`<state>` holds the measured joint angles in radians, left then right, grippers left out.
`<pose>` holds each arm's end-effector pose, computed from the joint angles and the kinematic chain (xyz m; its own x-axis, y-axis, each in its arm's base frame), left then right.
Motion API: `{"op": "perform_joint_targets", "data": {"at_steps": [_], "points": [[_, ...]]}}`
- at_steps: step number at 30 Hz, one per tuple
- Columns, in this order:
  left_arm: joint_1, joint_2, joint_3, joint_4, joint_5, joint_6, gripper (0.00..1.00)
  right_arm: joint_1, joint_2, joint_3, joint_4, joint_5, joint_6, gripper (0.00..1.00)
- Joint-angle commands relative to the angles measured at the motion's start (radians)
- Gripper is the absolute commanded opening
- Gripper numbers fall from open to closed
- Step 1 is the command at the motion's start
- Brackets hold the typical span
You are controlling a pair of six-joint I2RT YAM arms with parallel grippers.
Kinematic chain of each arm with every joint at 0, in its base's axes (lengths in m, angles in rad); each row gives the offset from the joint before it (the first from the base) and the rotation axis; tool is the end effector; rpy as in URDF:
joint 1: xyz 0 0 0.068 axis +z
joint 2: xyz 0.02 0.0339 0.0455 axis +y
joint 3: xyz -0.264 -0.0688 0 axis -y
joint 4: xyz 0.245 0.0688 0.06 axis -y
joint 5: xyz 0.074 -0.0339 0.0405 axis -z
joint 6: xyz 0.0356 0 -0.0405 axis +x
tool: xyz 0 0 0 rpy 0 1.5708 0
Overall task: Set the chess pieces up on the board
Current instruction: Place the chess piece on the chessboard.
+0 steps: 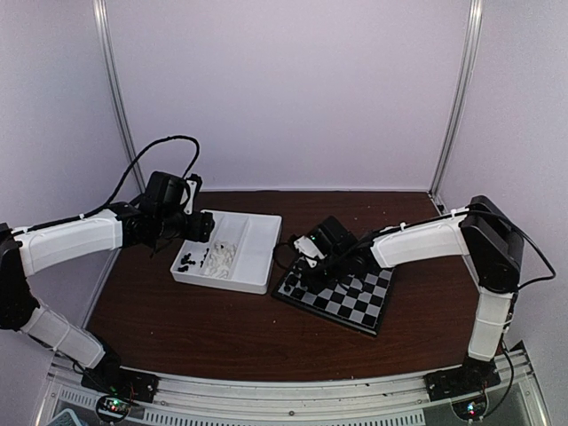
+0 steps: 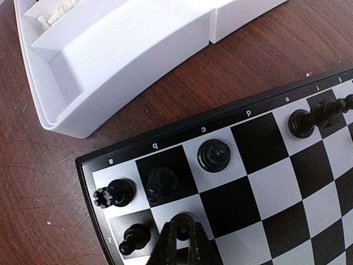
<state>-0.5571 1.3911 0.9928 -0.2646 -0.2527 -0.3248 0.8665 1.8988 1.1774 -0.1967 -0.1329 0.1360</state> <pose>0.2656 -0.1550 0.2668 -0.6050 0.0129 -0.7961 0.1600 0.9814 -0.1057 0.2522 0.3041 0.1598 -0.6191 -0.5211 -0.5874 -0.7303 0.6572 0.1866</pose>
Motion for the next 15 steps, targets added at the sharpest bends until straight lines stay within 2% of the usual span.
{"op": "perform_joint_targets", "data": {"at_steps": [1, 5, 15], "points": [[0.006, -0.019, 0.0, 0.003, -0.013, -0.004, 0.8, 0.005, 0.013, -0.01, 0.01, 0.024, -0.001, 0.1], [0.006, -0.02, -0.001, 0.003, -0.013, -0.006, 0.8, 0.007, -0.002, -0.017, 0.013, 0.032, -0.001, 0.19], [0.016, -0.026, -0.003, -0.023, -0.009, -0.024, 0.81, 0.008, -0.077, -0.049, 0.023, 0.061, 0.009, 0.21]]}}
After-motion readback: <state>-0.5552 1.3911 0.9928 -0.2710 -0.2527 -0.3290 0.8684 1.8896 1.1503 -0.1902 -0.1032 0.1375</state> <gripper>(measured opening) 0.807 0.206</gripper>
